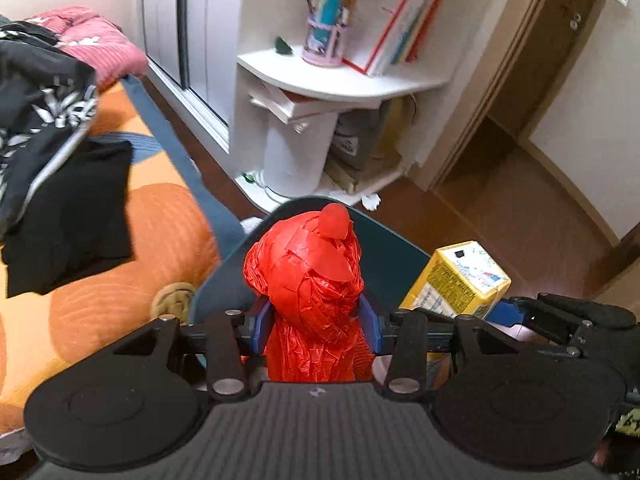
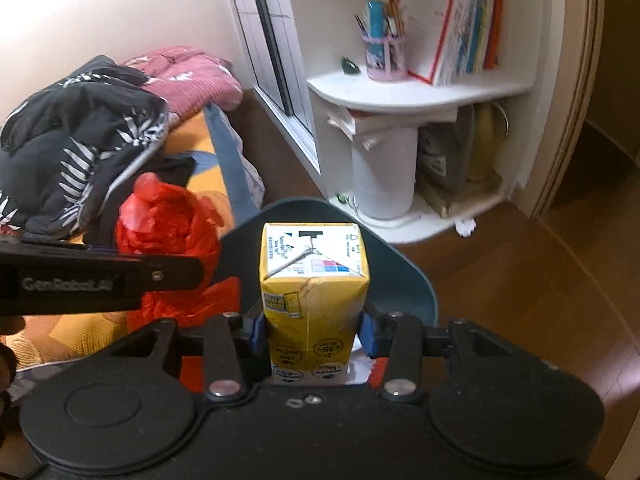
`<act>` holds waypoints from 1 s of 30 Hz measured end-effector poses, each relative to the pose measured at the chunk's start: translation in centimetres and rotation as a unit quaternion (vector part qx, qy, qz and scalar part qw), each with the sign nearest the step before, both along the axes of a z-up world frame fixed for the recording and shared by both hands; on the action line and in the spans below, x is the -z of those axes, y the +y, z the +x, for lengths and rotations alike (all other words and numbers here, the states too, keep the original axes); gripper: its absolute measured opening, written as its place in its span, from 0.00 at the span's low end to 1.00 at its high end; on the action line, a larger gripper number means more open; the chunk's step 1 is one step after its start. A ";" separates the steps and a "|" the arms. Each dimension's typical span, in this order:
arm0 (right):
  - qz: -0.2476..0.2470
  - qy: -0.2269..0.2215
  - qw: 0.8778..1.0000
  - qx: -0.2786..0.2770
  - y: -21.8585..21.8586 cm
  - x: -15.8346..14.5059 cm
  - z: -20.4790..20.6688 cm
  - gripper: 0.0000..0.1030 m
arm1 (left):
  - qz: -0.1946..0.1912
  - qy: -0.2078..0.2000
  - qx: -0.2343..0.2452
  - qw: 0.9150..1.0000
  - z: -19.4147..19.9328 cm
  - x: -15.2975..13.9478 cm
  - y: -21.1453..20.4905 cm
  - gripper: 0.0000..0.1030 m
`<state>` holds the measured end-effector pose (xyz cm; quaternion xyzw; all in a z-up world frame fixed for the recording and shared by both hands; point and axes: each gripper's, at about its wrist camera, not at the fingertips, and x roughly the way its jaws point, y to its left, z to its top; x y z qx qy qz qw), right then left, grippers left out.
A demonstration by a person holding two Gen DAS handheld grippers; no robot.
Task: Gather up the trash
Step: 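Open both tools to drop the red bag and juice box into the bin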
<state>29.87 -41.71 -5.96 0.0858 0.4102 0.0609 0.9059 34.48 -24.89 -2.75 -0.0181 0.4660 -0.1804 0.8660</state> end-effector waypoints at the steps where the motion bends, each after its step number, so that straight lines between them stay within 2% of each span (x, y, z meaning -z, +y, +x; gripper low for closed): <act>1: 0.005 0.008 1.000 0.003 -0.2 0.4 0.2 0.42 | 0.001 0.005 0.002 1.000 0.3 0.4 -0.3 0.43; 7: 0.028 0.046 0.998 0.021 -0.7 2.5 1.0 0.42 | 0.022 0.029 0.017 0.999 1.5 3.4 -2.1 0.44; 13: 0.024 0.075 0.997 0.019 -0.5 4.1 1.3 0.45 | 0.025 0.046 0.026 0.998 1.9 5.3 -2.7 0.45; 16: 0.028 0.082 0.996 0.024 -0.6 4.5 1.1 0.46 | 0.019 0.056 0.026 0.998 2.1 6.0 -2.7 0.54; 18: 0.028 0.079 0.996 0.027 -0.7 4.4 1.0 0.46 | 0.015 0.055 0.022 0.998 2.0 6.1 -2.4 0.65; 19: 0.027 0.076 0.996 0.028 -0.7 4.3 1.0 0.47 | 0.015 0.053 0.020 0.998 2.0 6.1 -2.4 0.67; 24: 0.022 0.067 0.997 0.027 -0.7 3.6 0.7 0.49 | 0.018 0.041 0.020 0.999 1.5 5.5 -2.0 0.67; 30: 0.016 0.058 0.998 0.023 -0.4 2.3 -0.2 0.51 | 0.010 0.022 0.011 1.000 0.0 3.5 0.3 0.67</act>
